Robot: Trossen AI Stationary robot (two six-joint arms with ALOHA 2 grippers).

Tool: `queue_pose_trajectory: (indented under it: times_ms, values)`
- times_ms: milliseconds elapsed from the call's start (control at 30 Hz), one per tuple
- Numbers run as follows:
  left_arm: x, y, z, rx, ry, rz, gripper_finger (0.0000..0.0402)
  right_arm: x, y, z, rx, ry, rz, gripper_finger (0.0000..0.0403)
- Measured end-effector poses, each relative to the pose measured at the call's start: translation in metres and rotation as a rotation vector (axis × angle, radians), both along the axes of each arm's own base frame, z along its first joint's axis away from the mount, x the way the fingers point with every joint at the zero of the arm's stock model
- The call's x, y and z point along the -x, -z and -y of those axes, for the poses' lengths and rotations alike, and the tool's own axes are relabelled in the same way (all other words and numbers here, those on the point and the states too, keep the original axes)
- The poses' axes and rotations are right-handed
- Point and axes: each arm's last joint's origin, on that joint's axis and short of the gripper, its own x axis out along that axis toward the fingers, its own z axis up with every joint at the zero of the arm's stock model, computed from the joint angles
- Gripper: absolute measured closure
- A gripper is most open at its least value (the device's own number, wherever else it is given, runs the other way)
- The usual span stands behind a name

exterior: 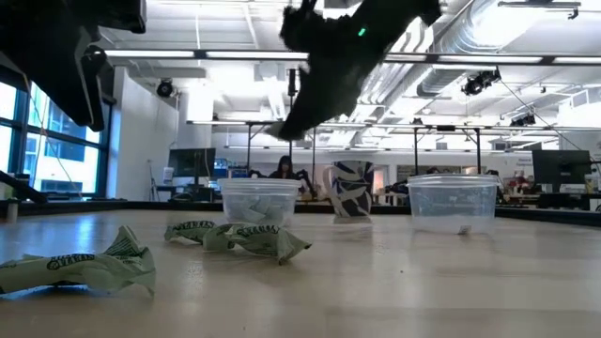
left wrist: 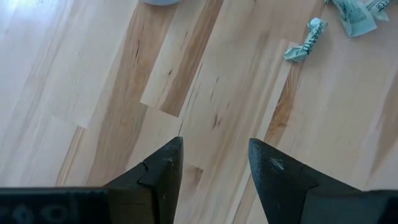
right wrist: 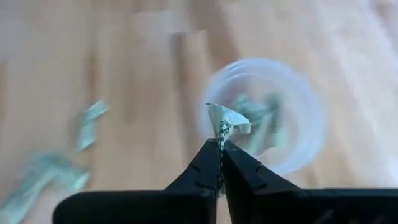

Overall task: Pick and place Stevia / Truvia into bins
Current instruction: Put the green stevia packet into the left transparent container

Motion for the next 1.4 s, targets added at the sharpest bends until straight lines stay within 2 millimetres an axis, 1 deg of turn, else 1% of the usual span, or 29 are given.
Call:
queue_pose_trajectory:
  times_ms: [33, 167, 233, 367, 467, 567, 667, 767, 833, 933, 1033, 1133, 1200, 1300, 1400]
  values:
    - [0.0, 0.0, 0.0, 0.0, 0.0, 0.003, 0.0186, -0.001, 0.0, 0.007, -0.006, 0.013, 0.001, 0.0393]
    - [0.0, 0.0, 0.0, -0.003, -0.002, 0.005, 0.0186, -0.008, 0.014, 0.035, -0.016, 0.066, -0.019, 0.0389]
    - [0.0, 0.0, 0.0, -0.002, -0.005, 0.006, 0.0186, -0.012, 0.015, 0.044, -0.046, 0.061, 0.011, 0.0391]
    - [0.0, 0.0, 0.0, 0.002, -0.019, 0.009, 0.0186, -0.016, 0.01, 0.049, -0.039, 0.004, 0.065, 0.0396]
    - [0.0, 0.0, 0.0, 0.003, -0.023, 0.01, 0.0186, -0.017, 0.009, 0.048, -0.052, -0.023, 0.078, 0.0388]
    - [-0.001, 0.0, -0.001, -0.013, -0.028, 0.02, 0.0186, -0.02, 0.013, 0.049, -0.072, -0.048, 0.085, 0.0356]
    - [-0.001, 0.0, -0.001, -0.022, -0.034, 0.029, 0.0186, -0.025, 0.019, 0.05, -0.047, -0.039, 0.114, 0.0304]
    - [-0.001, -0.001, -0.001, -0.016, -0.041, 0.033, 0.0186, -0.025, 0.016, 0.05, -0.052, -0.014, 0.125, 0.0249]
    - [-0.001, -0.001, 0.0, -0.008, -0.042, 0.034, 0.0186, -0.02, 0.01, 0.05, -0.064, 0.012, 0.105, 0.022]
    - [-0.003, -0.001, 0.001, -0.006, 0.003, 0.046, 0.0186, -0.01, -0.006, 0.043, -0.025, 0.006, 0.089, 0.0196]
    - [-0.009, 0.004, 0.004, -0.035, 0.13, 0.082, 0.0186, 0.005, -0.016, 0.028, 0.083, -0.051, -0.001, 0.0191]
    - [-0.014, 0.016, 0.007, -0.081, 0.288, 0.154, 0.0186, 0.022, -0.019, 0.01, 0.131, -0.091, -0.124, 0.0194]
    - [-0.018, 0.026, 0.005, -0.085, 0.344, 0.204, 0.0186, 0.031, -0.02, -0.002, 0.15, -0.088, -0.172, 0.0198]
    - [-0.027, 0.041, -0.002, -0.011, 0.368, 0.263, 0.0186, 0.042, -0.019, -0.018, 0.167, -0.021, -0.224, 0.0205]
    - [-0.039, 0.049, -0.004, 0.011, 0.427, 0.302, 0.0186, 0.051, -0.013, -0.03, 0.151, 0.065, -0.255, 0.0209]
